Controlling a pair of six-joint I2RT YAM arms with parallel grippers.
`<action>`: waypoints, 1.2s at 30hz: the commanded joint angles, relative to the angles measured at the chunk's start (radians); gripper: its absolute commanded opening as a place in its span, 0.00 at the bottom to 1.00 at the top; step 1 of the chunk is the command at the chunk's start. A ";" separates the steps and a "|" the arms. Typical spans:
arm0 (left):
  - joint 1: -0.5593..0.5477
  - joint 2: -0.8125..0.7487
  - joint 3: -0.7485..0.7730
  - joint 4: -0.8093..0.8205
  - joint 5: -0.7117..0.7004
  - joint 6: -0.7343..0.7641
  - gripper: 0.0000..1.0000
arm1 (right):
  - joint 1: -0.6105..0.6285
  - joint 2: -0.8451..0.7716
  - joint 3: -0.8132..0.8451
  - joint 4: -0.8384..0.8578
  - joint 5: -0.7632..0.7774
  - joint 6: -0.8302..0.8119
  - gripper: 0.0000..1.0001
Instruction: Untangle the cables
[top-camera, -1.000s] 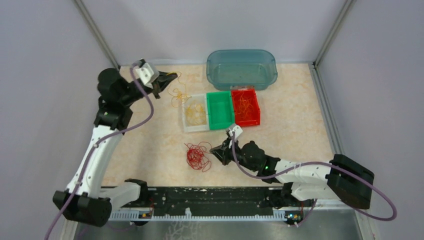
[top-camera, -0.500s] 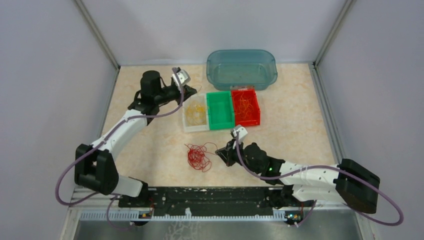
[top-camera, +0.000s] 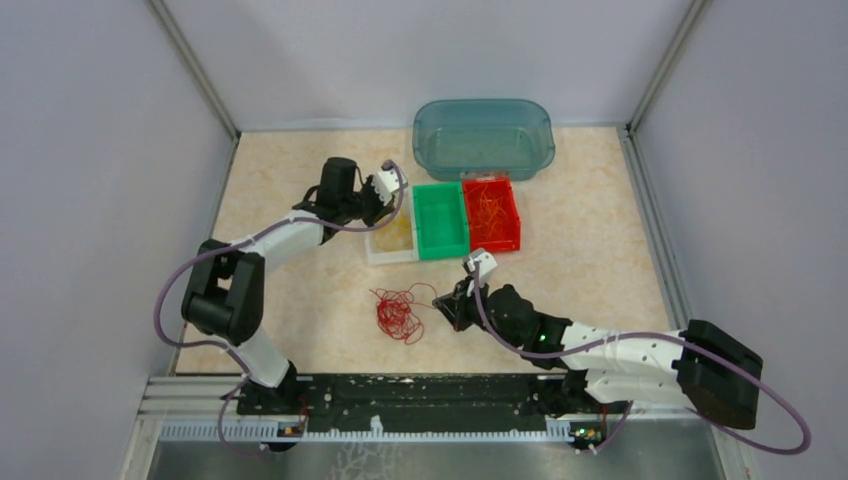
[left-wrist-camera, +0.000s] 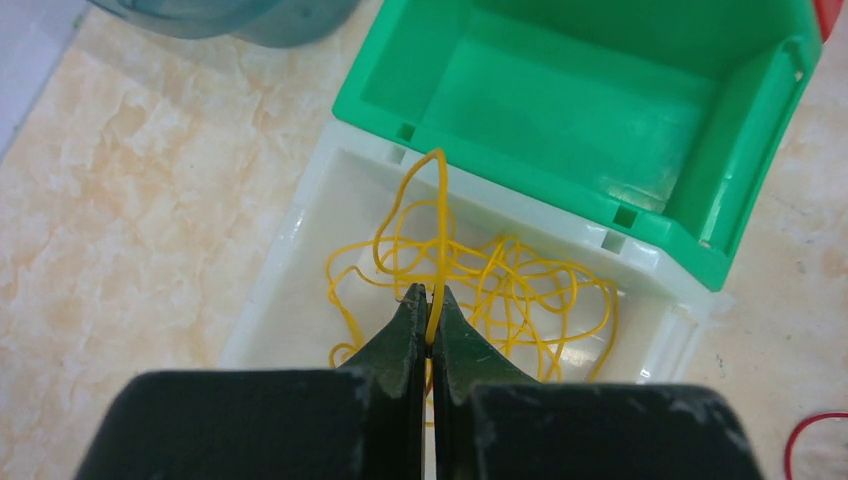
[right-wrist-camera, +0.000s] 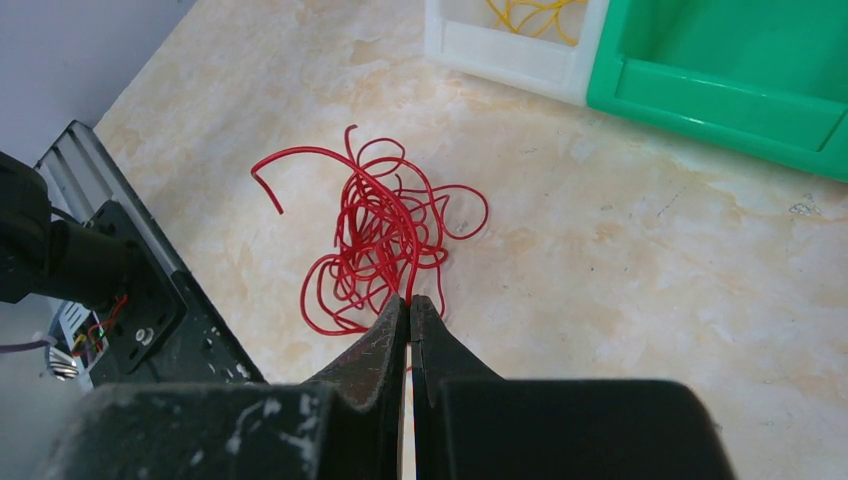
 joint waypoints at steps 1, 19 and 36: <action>-0.023 0.056 0.009 -0.020 -0.085 0.089 0.00 | 0.009 -0.021 0.054 0.028 0.018 0.007 0.00; -0.030 -0.083 0.284 -0.321 -0.028 0.026 0.99 | 0.009 -0.003 0.088 0.024 -0.015 -0.026 0.00; -0.013 -0.634 0.149 -0.885 0.492 0.176 0.99 | -0.007 0.046 0.383 0.017 -0.170 -0.068 0.00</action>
